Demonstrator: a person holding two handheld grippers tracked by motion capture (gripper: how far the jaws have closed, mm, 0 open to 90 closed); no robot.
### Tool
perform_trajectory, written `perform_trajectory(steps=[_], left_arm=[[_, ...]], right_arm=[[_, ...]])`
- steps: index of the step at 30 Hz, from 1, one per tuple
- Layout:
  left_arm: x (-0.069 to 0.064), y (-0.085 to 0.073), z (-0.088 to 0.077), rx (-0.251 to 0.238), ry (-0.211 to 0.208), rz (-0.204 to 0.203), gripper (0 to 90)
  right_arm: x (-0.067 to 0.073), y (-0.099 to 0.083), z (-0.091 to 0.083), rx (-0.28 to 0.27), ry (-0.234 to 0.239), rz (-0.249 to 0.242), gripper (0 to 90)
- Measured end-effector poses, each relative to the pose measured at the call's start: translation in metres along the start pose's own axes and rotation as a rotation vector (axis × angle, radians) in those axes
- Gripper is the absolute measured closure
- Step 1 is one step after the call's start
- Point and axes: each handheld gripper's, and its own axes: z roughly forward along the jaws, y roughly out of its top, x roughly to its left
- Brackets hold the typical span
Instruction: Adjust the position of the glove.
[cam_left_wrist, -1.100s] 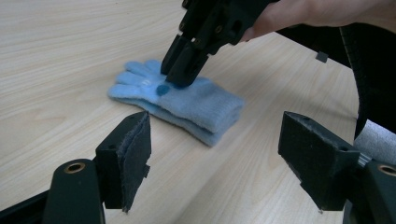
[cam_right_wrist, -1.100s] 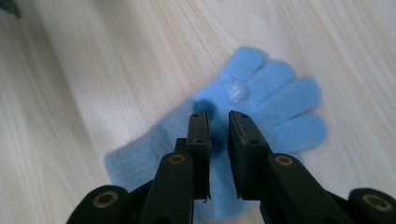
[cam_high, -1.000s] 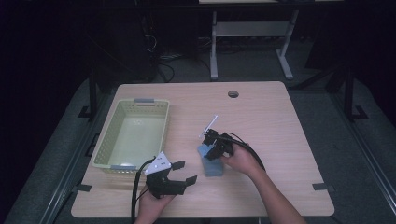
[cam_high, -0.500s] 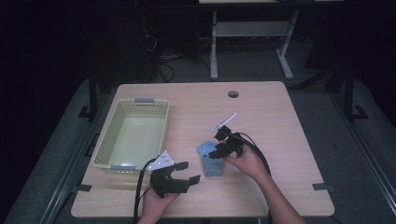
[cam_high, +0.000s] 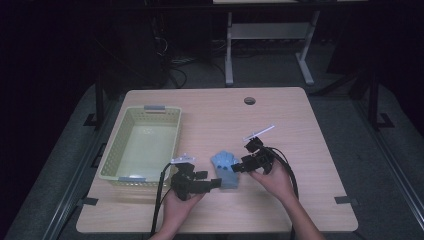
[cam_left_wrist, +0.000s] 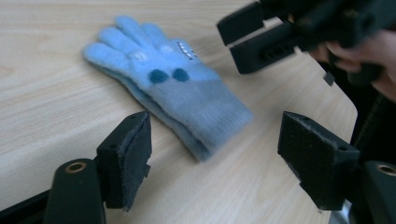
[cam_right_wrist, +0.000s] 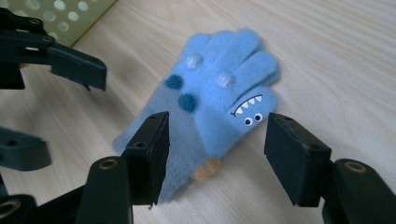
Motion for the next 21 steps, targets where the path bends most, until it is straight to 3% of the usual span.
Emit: perform_trajectory(steps=[2, 4, 6, 8, 15, 21], left_arm=[[0.003, 0.003, 0.004, -0.004, -0.015, -0.049, 24.0], [0.006, 0.003, 0.006, -0.003, -0.015, -0.061, 23.8], [0.011, 0.005, 0.012, 0.011, -0.026, -0.129, 23.7], [0.014, 0.006, 0.015, 0.024, -0.034, -0.158, 23.8], [0.02, 0.007, 0.02, 0.064, -0.026, -0.173, 29.5], [0.022, 0.006, 0.024, 0.073, -0.041, -0.19, 37.7]], right_arm=[[0.001, -0.002, 0.0, -0.025, 0.006, 0.013, 40.3], [0.001, -0.003, 0.0, -0.04, 0.015, 0.028, 40.3], [-0.001, -0.007, 0.003, -0.056, 0.024, 0.054, 40.1], [-0.003, -0.01, 0.005, -0.064, 0.025, 0.056, 39.9], [-0.011, -0.02, 0.009, -0.085, 0.056, 0.129, 40.1], [-0.013, -0.025, 0.014, -0.079, 0.076, 0.148, 41.9]])
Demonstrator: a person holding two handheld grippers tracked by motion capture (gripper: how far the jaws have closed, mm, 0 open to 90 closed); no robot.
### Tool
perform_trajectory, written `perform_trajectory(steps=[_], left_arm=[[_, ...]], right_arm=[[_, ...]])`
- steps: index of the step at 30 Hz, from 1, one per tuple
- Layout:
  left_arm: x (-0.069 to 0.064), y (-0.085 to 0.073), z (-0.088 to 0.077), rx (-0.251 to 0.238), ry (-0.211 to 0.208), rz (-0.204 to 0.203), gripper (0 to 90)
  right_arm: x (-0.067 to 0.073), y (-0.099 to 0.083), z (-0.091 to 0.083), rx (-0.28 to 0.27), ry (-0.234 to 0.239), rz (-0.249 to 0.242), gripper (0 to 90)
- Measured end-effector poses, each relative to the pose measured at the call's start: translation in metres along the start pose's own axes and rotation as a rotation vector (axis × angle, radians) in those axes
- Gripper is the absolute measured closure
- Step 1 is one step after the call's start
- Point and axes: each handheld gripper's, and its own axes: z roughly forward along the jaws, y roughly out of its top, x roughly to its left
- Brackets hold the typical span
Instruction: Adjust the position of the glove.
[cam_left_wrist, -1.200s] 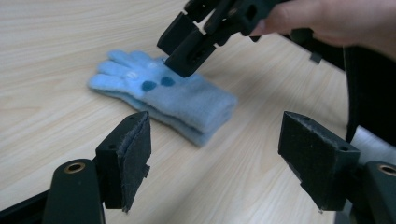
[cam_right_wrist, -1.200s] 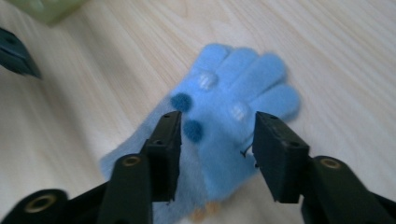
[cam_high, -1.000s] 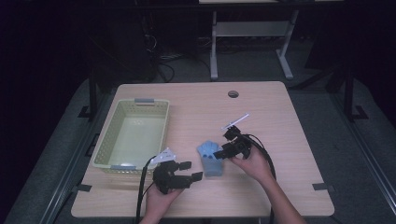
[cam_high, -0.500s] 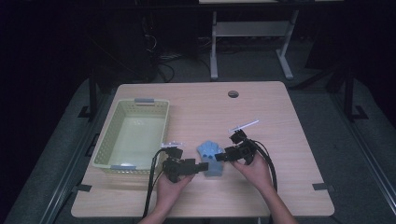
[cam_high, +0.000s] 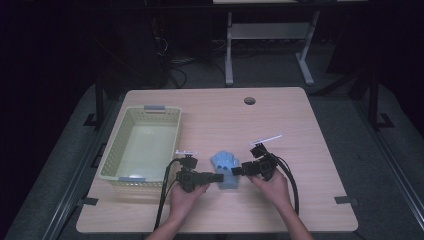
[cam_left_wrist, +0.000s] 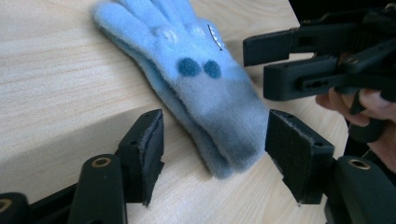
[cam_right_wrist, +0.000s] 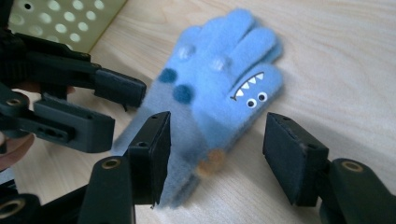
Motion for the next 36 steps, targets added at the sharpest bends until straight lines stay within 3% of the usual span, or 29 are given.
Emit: perform_trajectory(steps=[4, 10, 15, 21, 23, 24, 30, 33, 36], left_arm=[[0.003, 0.001, 0.002, 0.011, -0.031, -0.047, 41.5], [0.007, 0.0, 0.006, 0.013, -0.038, -0.072, 46.0], [0.006, 0.0, 0.008, 0.023, -0.029, -0.063, 55.2], [0.006, 0.0, 0.01, 0.027, -0.035, -0.072, 55.5], [0.003, 0.0, 0.01, 0.021, -0.038, -0.083, 49.3], [0.001, 0.0, 0.011, 0.023, -0.029, -0.067, 48.6], [0.002, -0.001, 0.015, 0.019, -0.036, -0.067, 55.2], [0.001, -0.001, 0.017, 0.026, -0.042, -0.047, 58.3], [0.001, -0.001, 0.017, 0.033, -0.049, -0.052, 59.3]], right_arm=[[-0.002, -0.004, 0.003, -0.01, 0.018, 0.024, 45.5], [-0.003, -0.005, 0.006, -0.015, 0.03, 0.044, 48.6], [-0.002, -0.005, 0.008, -0.016, 0.027, 0.051, 52.6], [-0.001, -0.007, 0.012, -0.013, 0.018, 0.053, 55.4], [0.0, -0.008, 0.013, -0.019, 0.014, 0.055, 55.4], [-0.001, -0.01, 0.013, -0.021, 0.015, 0.066, 56.1], [-0.004, -0.015, 0.012, -0.048, 0.046, 0.102, 60.1], [-0.002, -0.016, 0.014, -0.049, 0.039, 0.093, 62.6], [0.0, -0.016, 0.014, -0.046, 0.033, 0.093, 64.8]])
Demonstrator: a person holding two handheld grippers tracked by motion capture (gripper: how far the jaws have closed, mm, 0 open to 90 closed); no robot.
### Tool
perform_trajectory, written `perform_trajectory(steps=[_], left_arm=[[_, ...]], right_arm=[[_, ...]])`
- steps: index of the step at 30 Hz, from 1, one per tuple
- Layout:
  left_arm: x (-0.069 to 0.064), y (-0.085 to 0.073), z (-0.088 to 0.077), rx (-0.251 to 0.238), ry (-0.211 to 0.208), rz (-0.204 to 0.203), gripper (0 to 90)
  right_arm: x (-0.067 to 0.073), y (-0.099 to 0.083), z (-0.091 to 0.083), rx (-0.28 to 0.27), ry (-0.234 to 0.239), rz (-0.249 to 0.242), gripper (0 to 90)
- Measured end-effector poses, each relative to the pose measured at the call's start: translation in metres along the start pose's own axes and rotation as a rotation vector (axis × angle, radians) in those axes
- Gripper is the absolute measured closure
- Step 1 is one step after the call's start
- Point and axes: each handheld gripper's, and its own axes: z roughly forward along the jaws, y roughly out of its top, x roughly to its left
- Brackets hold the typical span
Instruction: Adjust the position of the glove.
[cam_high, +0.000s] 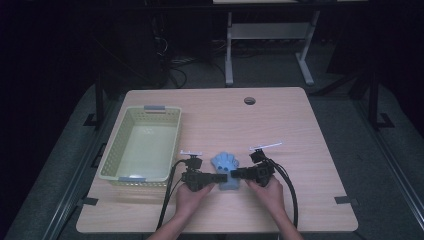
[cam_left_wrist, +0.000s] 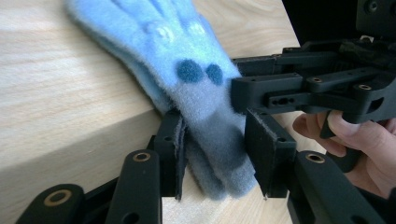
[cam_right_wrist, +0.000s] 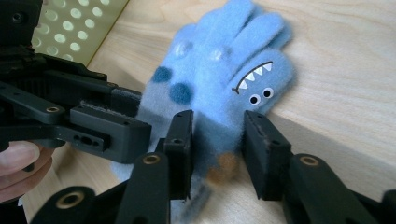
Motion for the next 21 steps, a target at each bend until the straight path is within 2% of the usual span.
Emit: perform_trajectory(steps=[5, 12, 15, 18, 19, 21], left_arm=[[0.004, 0.002, 0.006, 0.019, -0.056, -0.032, 63.3], [0.005, 0.004, 0.011, 0.017, -0.066, -0.031, 69.6], [0.011, 0.006, 0.012, 0.011, -0.105, -0.051, 74.1], [0.011, 0.007, 0.012, 0.002, -0.109, -0.049, 76.0], [0.01, 0.007, 0.012, 0.004, -0.103, -0.031, 76.3], [0.008, 0.008, 0.012, 0.006, -0.096, -0.024, 76.8]], right_arm=[[0.002, -0.003, 0.002, -0.019, -0.013, -0.009, 71.5], [-0.003, -0.009, 0.001, -0.05, 0.017, 0.034, 75.4], [-0.005, -0.011, 0.0, -0.065, 0.024, 0.05, 76.7], [-0.007, -0.011, -0.001, -0.072, 0.038, 0.064, 77.3], [-0.008, -0.011, -0.002, -0.072, 0.04, 0.059, 77.6], [-0.009, -0.011, -0.003, -0.075, 0.048, 0.063, 78.0]])
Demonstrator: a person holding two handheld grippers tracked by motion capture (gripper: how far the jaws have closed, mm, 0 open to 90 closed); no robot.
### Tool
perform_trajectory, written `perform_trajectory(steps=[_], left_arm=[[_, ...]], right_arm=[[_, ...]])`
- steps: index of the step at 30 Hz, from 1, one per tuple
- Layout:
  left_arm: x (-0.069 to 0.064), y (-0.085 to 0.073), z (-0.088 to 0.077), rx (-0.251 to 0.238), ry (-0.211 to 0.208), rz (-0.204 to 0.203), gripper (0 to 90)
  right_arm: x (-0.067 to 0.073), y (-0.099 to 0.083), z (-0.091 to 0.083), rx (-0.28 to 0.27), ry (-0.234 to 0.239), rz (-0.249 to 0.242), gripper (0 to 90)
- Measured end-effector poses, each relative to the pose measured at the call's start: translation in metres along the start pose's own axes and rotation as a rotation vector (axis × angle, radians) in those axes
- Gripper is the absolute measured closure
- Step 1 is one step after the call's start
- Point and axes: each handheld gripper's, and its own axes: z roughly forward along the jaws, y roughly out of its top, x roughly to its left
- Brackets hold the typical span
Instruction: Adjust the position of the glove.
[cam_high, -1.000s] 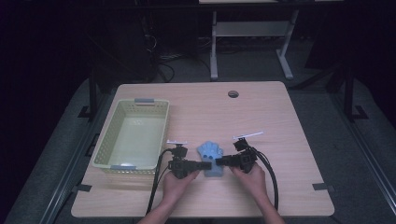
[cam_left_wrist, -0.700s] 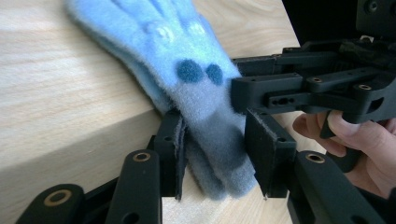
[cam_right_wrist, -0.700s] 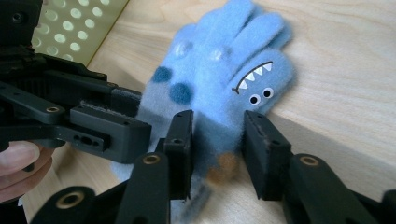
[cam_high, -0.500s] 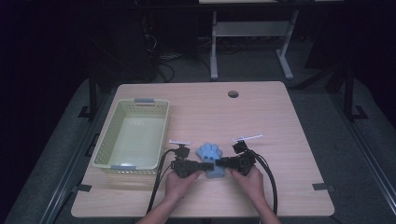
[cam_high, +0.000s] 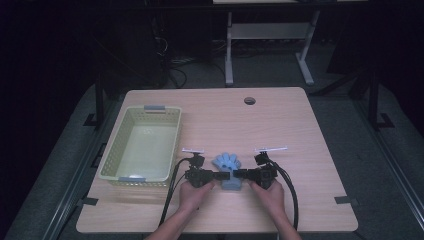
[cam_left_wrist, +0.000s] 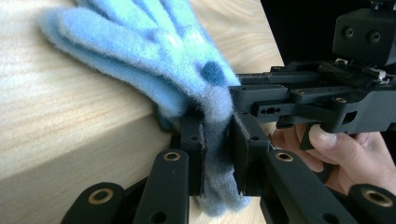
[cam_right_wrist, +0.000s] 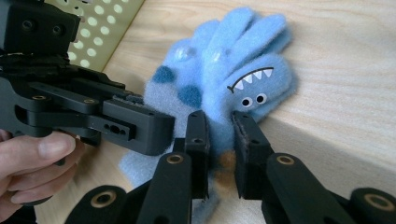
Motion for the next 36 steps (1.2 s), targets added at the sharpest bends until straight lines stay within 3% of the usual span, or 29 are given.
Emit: perform_trajectory(steps=[9, 17, 31, 36], left_arm=[[-0.002, 0.003, -0.001, 0.001, 0.0, 0.013, 78.3], [-0.003, 0.007, -0.005, -0.006, -0.025, 0.007, 78.4], [-0.024, 0.021, -0.027, -0.035, -0.035, 0.067, 78.4], [-0.029, 0.025, -0.037, -0.052, -0.041, 0.078, 78.4]], right_arm=[[0.0, 0.001, -0.004, -0.016, 0.02, 0.01, 79.9], [0.004, 0.004, -0.009, -0.038, 0.044, 0.022, 80.2], [0.021, 0.019, -0.022, -0.077, 0.071, -0.002, 80.3], [0.031, 0.026, -0.026, -0.09, 0.069, -0.033, 80.3]])
